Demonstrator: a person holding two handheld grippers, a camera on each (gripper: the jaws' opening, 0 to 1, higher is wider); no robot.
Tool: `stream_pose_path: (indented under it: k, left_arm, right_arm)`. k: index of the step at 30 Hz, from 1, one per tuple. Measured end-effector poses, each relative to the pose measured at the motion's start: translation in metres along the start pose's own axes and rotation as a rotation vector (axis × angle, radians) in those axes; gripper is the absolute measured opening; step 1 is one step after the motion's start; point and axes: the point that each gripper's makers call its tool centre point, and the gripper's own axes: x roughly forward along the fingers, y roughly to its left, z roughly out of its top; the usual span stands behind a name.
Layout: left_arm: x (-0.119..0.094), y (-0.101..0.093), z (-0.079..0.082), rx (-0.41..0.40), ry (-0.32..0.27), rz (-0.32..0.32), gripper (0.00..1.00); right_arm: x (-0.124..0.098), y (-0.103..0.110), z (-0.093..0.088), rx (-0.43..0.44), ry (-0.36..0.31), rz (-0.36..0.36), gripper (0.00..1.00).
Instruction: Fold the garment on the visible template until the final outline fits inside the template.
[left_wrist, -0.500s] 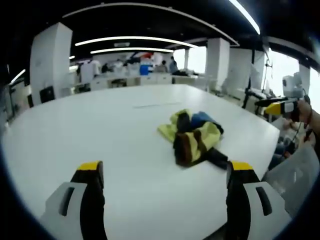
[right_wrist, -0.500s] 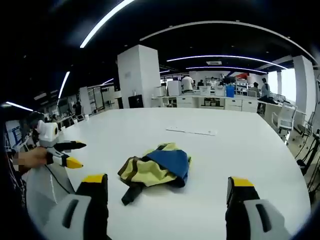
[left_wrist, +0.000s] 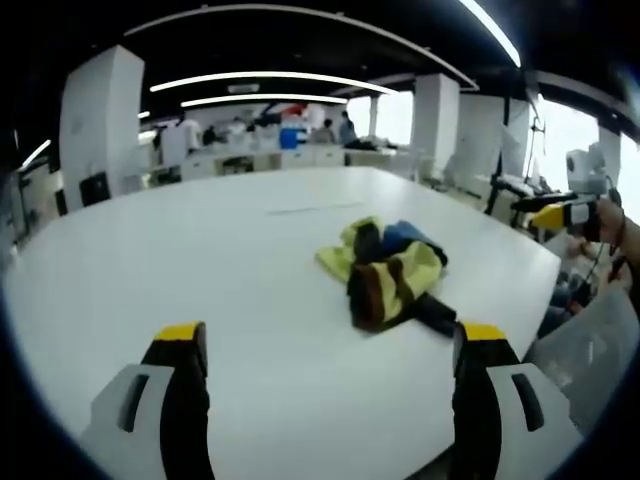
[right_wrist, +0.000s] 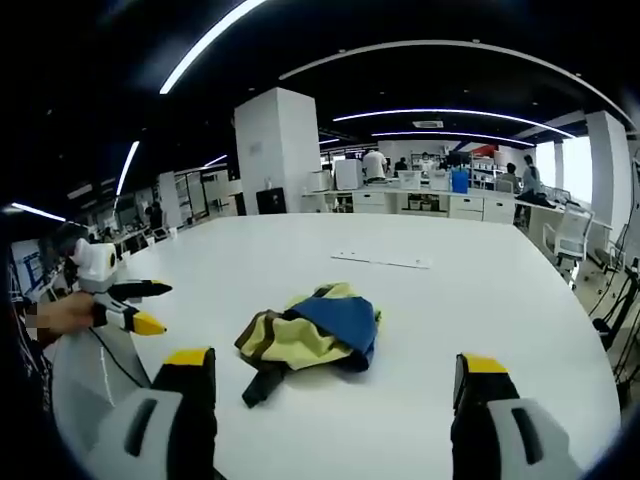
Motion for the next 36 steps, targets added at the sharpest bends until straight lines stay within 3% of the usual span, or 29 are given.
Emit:
stream_pose_path:
  k: [21, 31, 36]
  left_arm:
    - [0.0000, -0.0026, -0.0012, 0.006, 0.007, -0.009, 0.98]
    - [0.0033, -0.0085, -0.0021, 0.026, 0.027, -0.043, 0.97]
    - [0.0072, -0.0102, 0.0065, 0.069, 0.029, -0.075, 0.95]
  right_arm:
    - [-0.0027, -0.0015, -0.0020, -0.009, -0.001, -0.007, 0.99]
    - [-0.0029, 0.0020, 0.0038, -0.037, 0.000, -0.008, 0.99]
    - [-0.0018, 0.0020, 0.0023, -0.052, 0.006, -0.006, 0.98]
